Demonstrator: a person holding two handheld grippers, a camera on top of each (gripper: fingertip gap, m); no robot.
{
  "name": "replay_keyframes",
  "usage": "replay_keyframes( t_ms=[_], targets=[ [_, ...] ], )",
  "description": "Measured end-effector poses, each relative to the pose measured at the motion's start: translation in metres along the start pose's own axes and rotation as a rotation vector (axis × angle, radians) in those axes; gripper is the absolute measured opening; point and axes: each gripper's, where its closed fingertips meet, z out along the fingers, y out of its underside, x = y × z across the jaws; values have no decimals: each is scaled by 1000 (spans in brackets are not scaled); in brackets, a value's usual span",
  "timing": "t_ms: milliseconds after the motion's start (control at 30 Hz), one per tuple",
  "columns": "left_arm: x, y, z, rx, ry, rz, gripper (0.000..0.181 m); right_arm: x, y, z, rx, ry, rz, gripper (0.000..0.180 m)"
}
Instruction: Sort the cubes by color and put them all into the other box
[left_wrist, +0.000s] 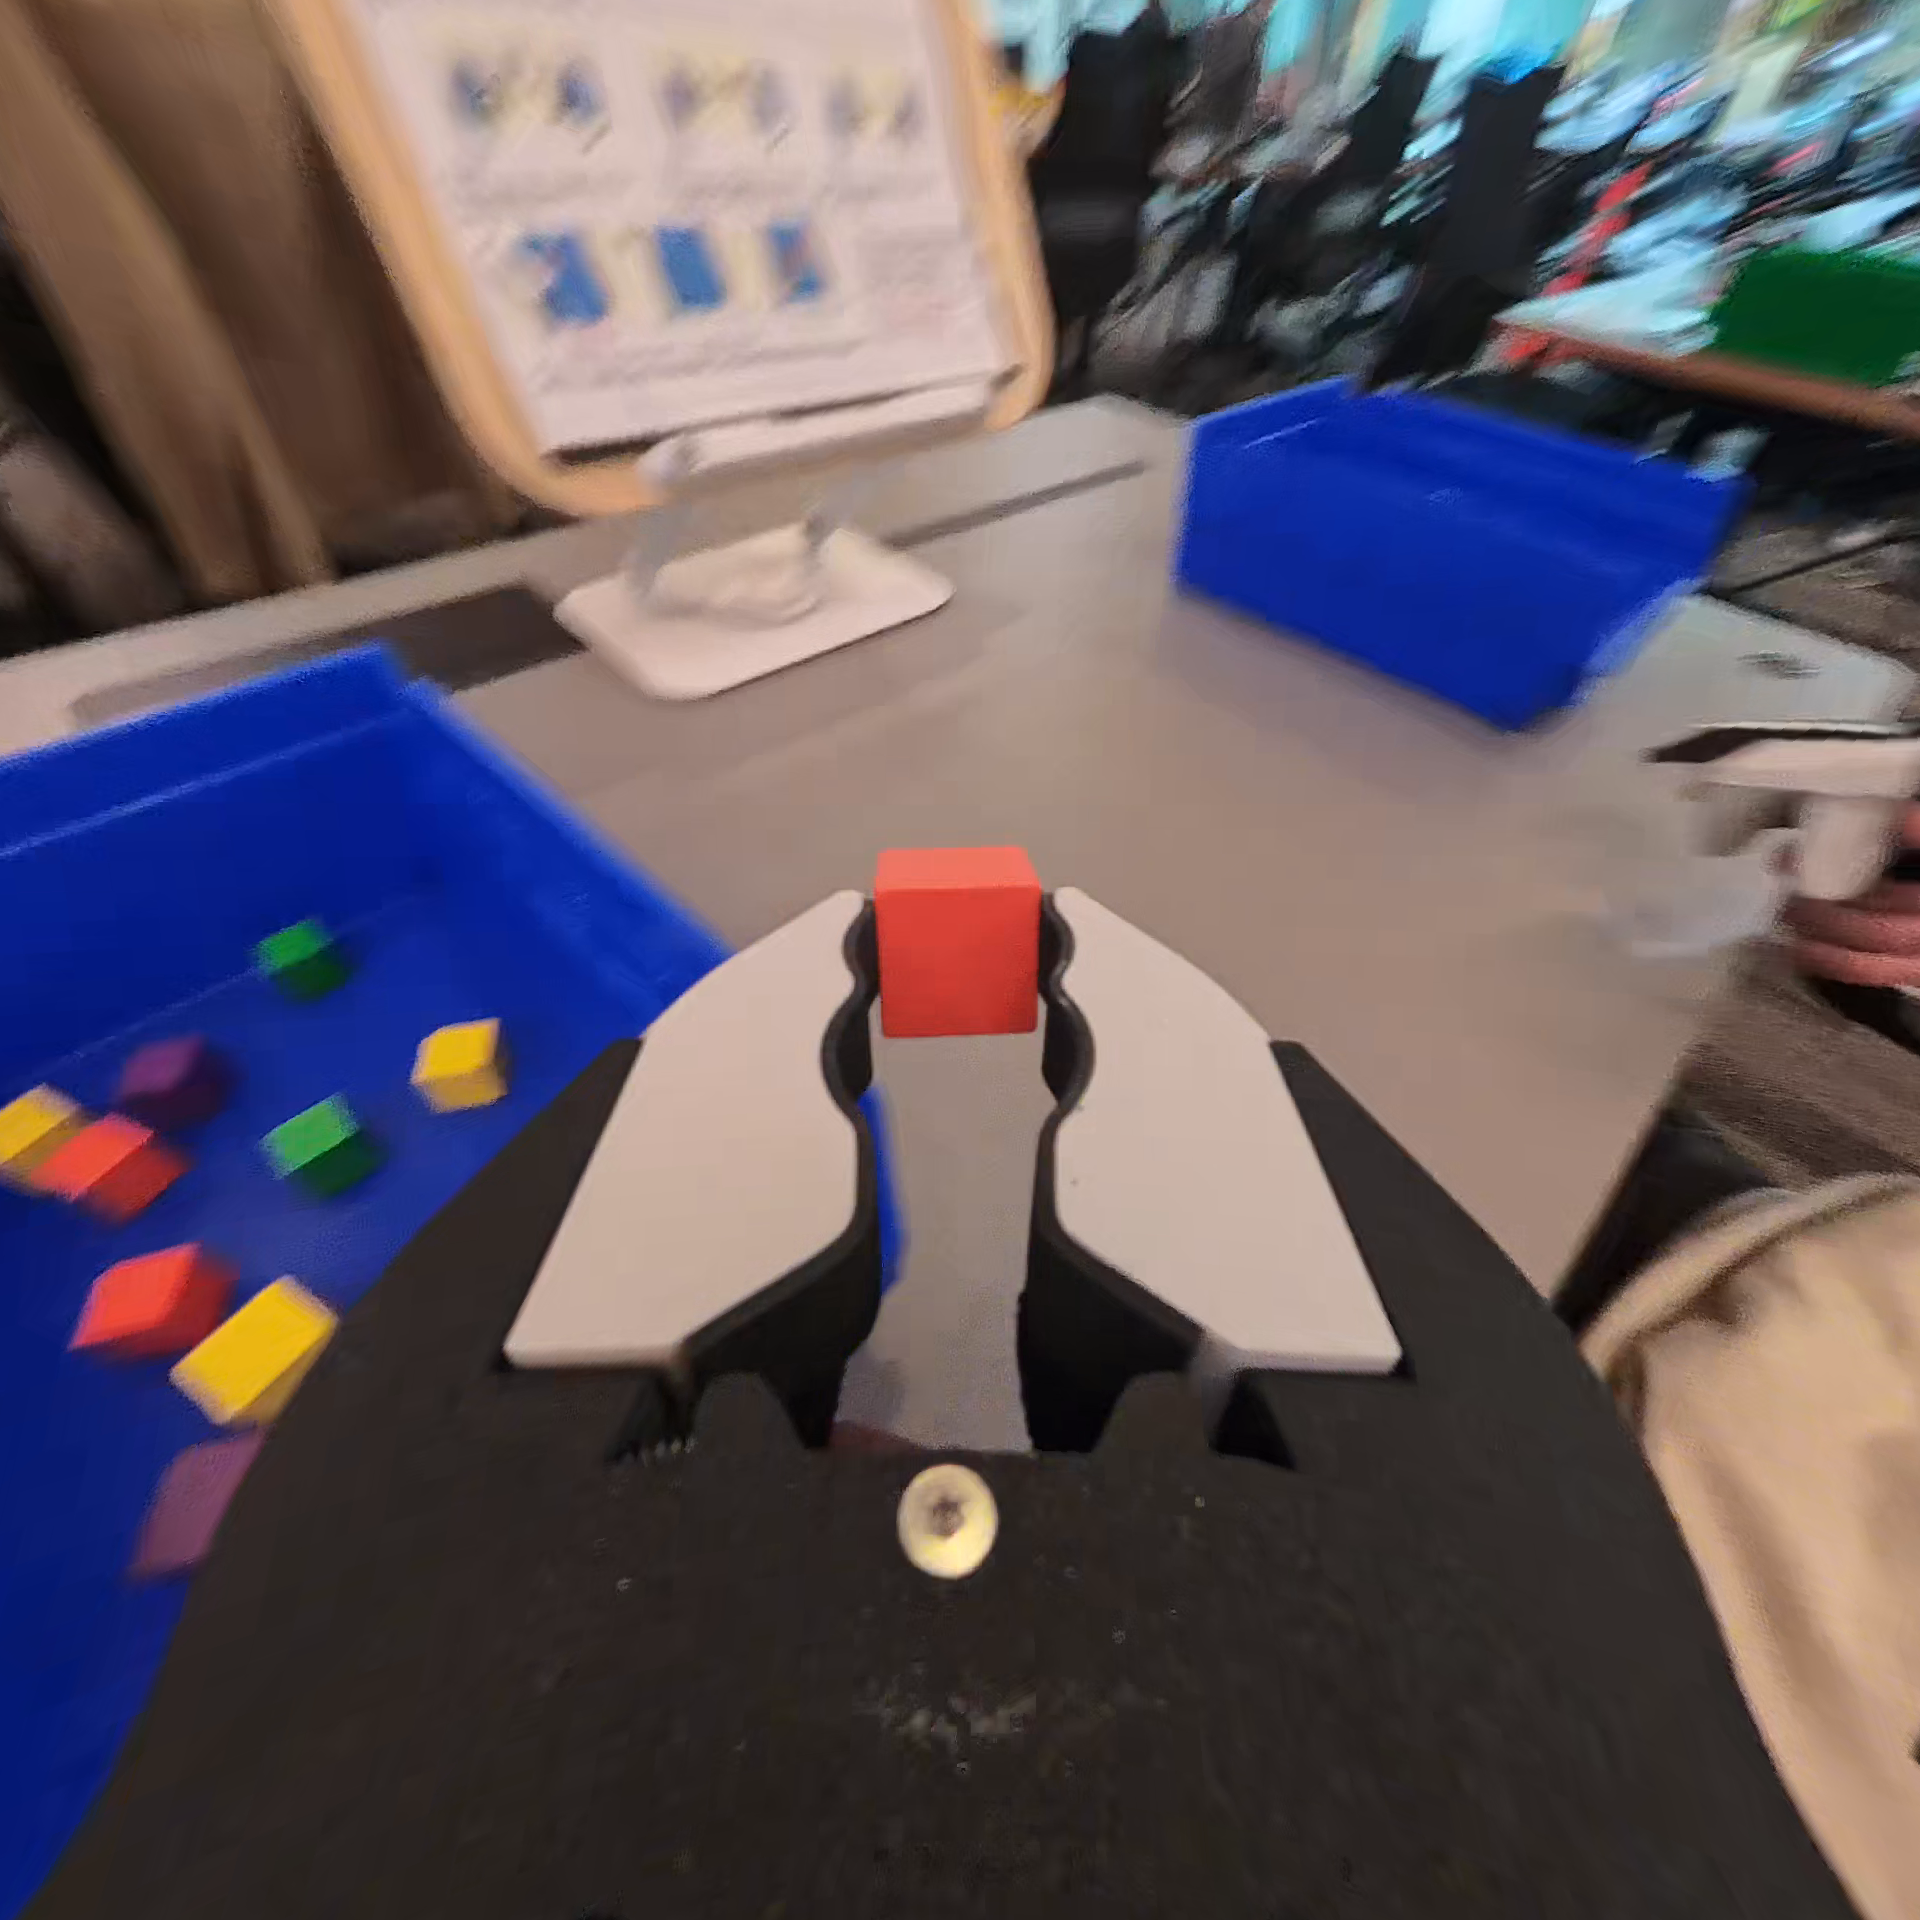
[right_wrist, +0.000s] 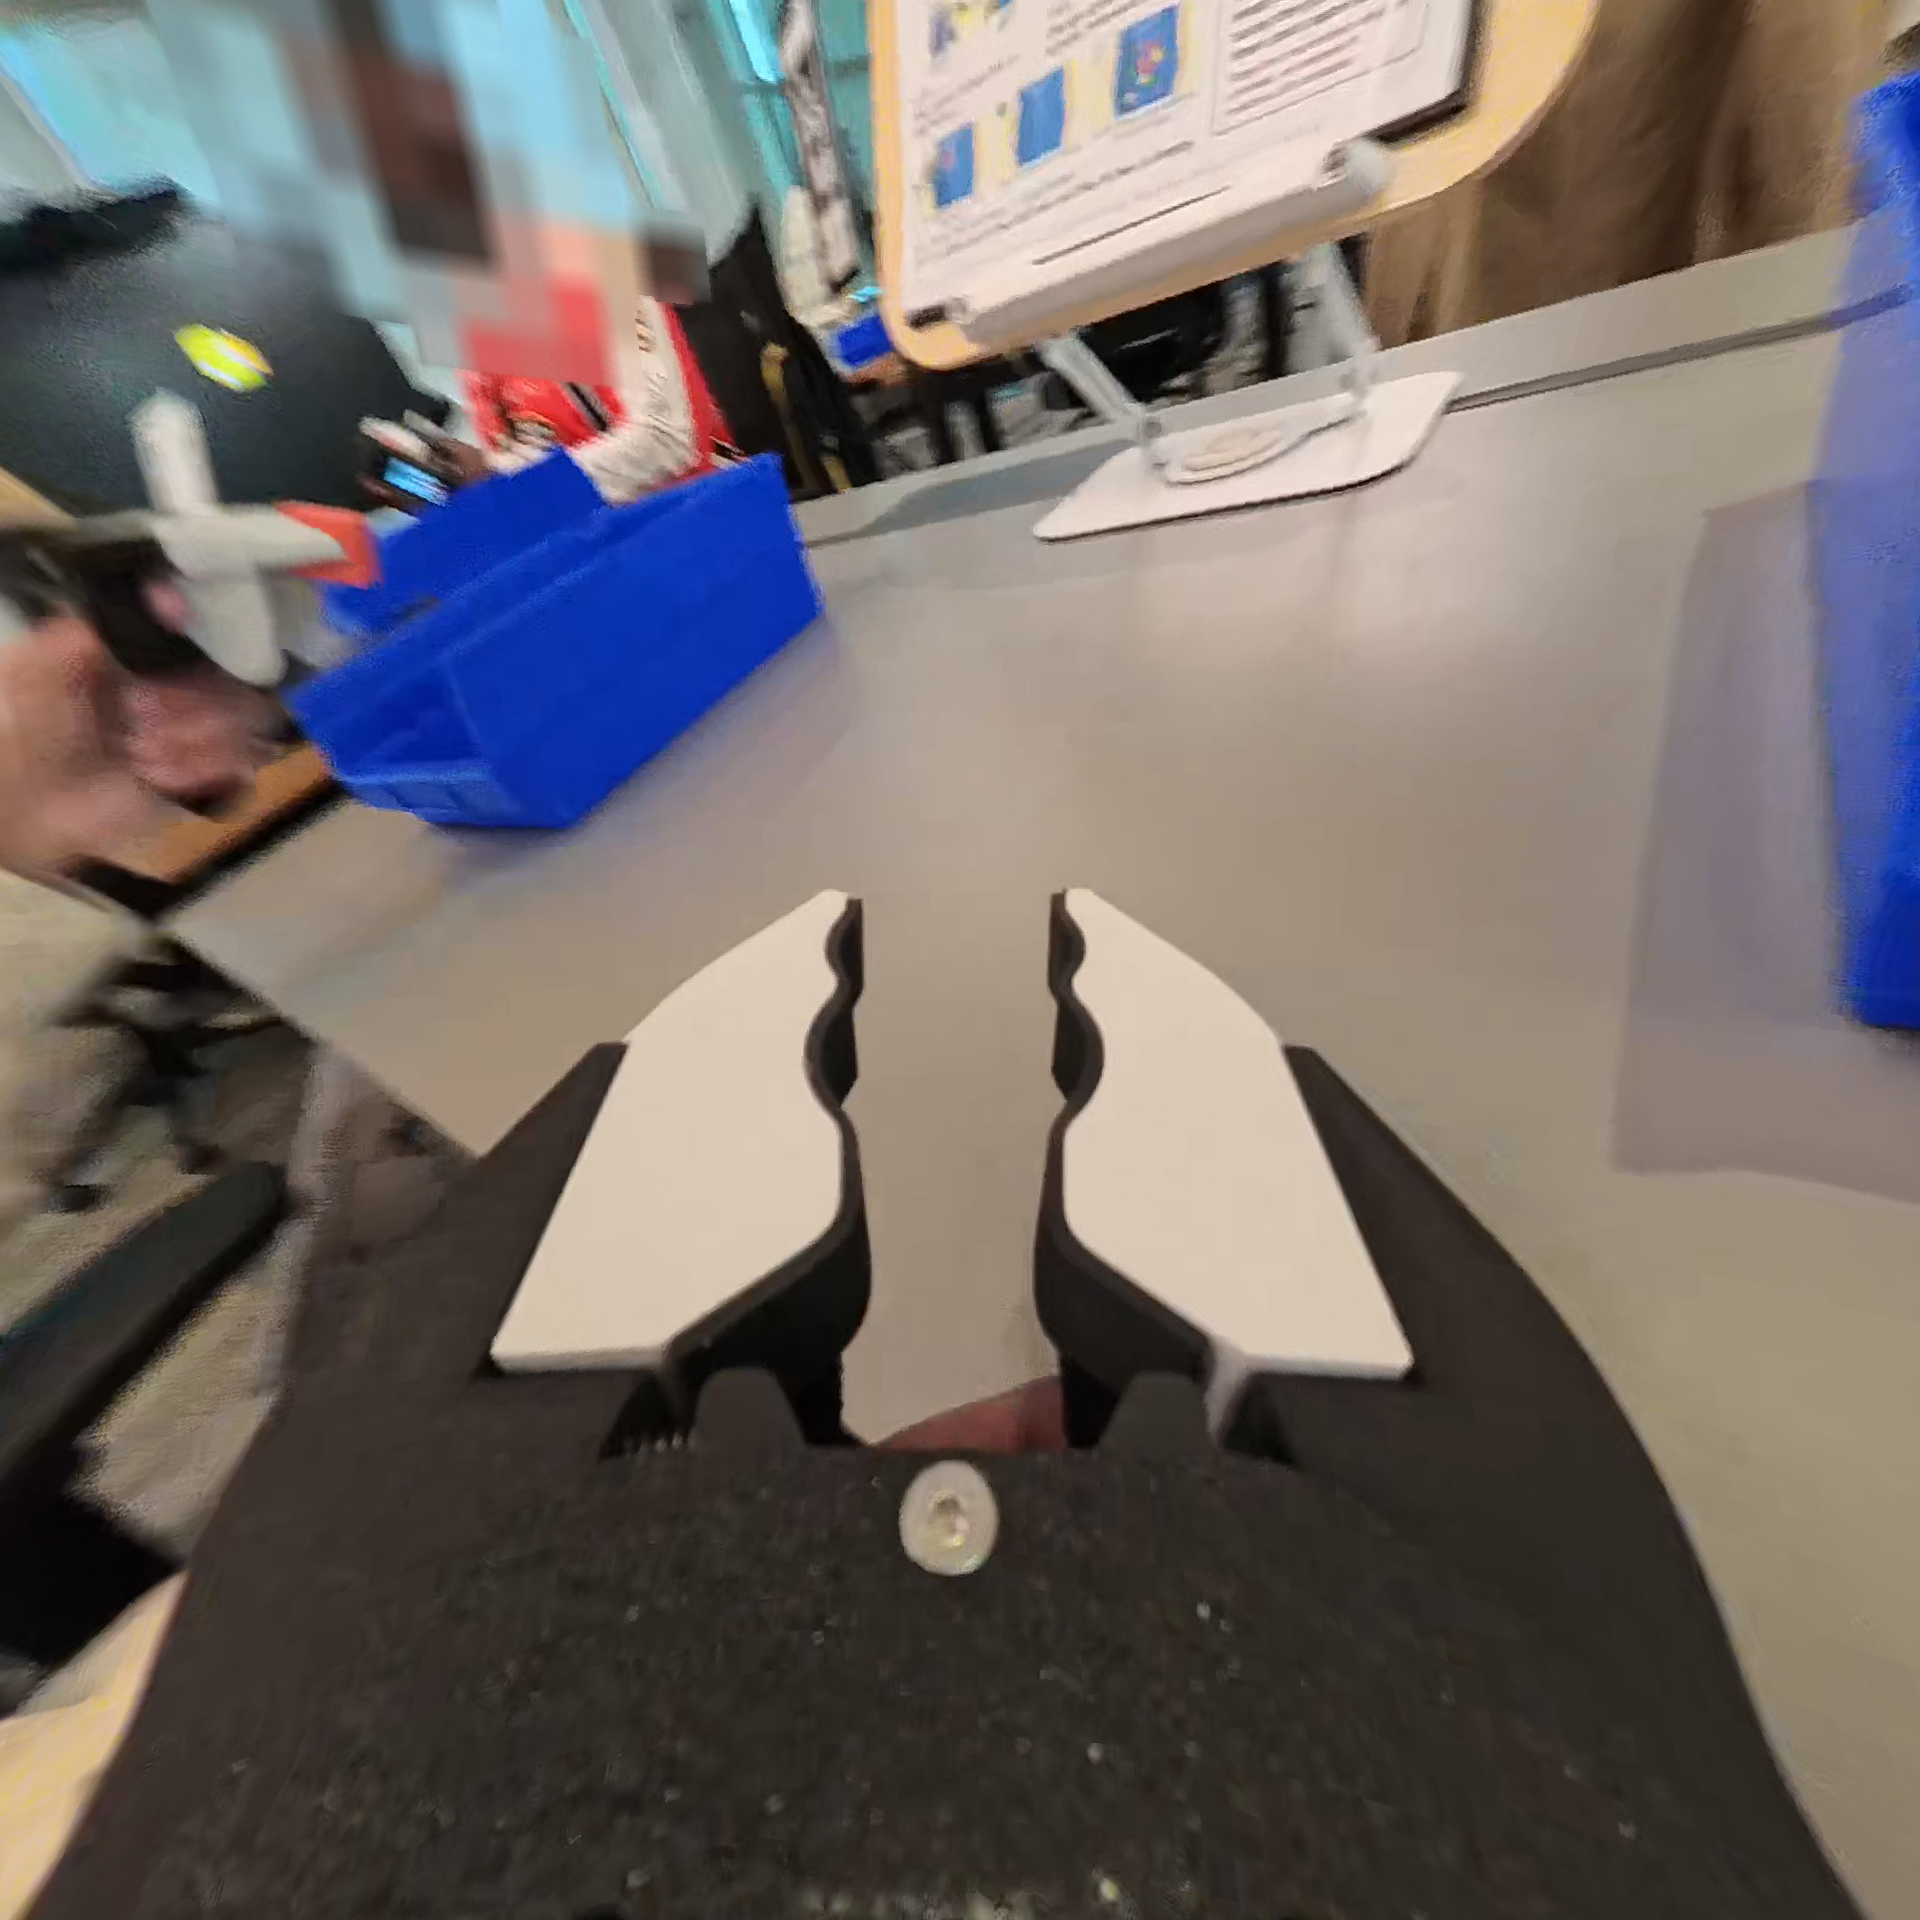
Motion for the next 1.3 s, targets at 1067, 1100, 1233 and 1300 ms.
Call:
replay_keyframes(
  t_ms=[1067, 1100, 1233, 1300],
  targets=[
    [190, 13, 50, 205, 264, 179, 43, -51, 0, 24, -213, -494, 336, 29],
    [179, 21, 46, 230, 206, 100, 42, -28, 4, 15, -189, -361, 206, 29],
    [155, 45, 34, 244, 123, -72, 41, 29, -6, -20, -82, -30, -62, 29],
    [151, 47, 31, 245, 151, -144, 41, 33, -19, -28, -46, -9, -65, 29]
  ],
)
